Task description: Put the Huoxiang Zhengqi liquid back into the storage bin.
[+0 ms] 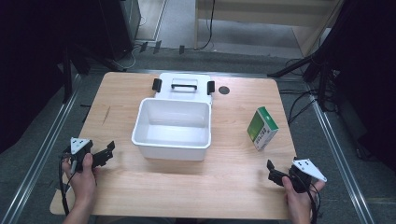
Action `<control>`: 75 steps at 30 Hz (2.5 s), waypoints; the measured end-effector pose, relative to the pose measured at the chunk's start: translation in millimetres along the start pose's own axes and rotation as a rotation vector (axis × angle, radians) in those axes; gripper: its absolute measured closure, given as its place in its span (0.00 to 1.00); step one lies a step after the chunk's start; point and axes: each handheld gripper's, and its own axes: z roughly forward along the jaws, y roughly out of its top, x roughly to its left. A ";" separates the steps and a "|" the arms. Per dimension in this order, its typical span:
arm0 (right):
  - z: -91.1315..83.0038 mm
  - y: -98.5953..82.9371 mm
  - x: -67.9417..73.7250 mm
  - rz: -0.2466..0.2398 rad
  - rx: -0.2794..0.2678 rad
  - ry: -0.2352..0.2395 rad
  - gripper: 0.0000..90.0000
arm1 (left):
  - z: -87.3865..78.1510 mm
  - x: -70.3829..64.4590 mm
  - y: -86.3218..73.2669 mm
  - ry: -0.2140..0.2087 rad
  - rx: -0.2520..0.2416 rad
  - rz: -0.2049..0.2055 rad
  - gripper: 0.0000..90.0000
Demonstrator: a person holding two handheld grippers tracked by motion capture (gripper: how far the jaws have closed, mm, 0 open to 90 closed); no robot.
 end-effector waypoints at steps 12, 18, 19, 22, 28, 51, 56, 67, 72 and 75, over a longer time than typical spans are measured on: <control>2.7 1.3 3.7 -0.034 0.036 -0.034 0.00 | -0.7 0.8 -0.2 -0.009 -0.005 -0.003 0.16; -1.0 9.4 -0.8 -0.008 0.044 -0.016 0.00 | -1.0 0.8 -0.4 -0.010 -0.005 0.001 0.16; -2.3 11.7 -0.9 -0.018 0.050 -0.011 0.02 | -1.2 1.0 -0.3 -0.013 -0.002 -0.003 0.16; -4.5 20.9 0.8 -0.040 0.077 -0.004 0.05 | -1.3 1.3 -0.4 -0.016 -0.004 -0.007 0.16; -3.4 50.2 5.6 -0.111 0.223 0.036 0.05 | -0.7 1.2 -0.3 -0.014 0.000 -0.011 0.16; 23.4 154.8 27.4 -0.273 0.879 0.120 0.13 | -0.3 1.8 -0.1 -0.020 0.003 -0.007 0.16; 27.1 181.0 37.9 -0.295 0.882 0.102 0.14 | -0.6 1.9 0.0 -0.021 0.005 -0.010 0.16; 54.2 213.9 51.4 -0.251 0.900 0.020 0.29 | 0.0 2.0 0.1 -0.020 0.005 -0.012 0.16; 72.2 217.5 57.6 -0.229 0.932 0.028 0.34 | 0.0 2.0 0.1 -0.022 0.005 -0.012 0.16; 82.5 220.0 58.2 -0.204 0.929 0.013 0.36 | 0.1 2.0 0.1 -0.023 0.006 -0.013 0.16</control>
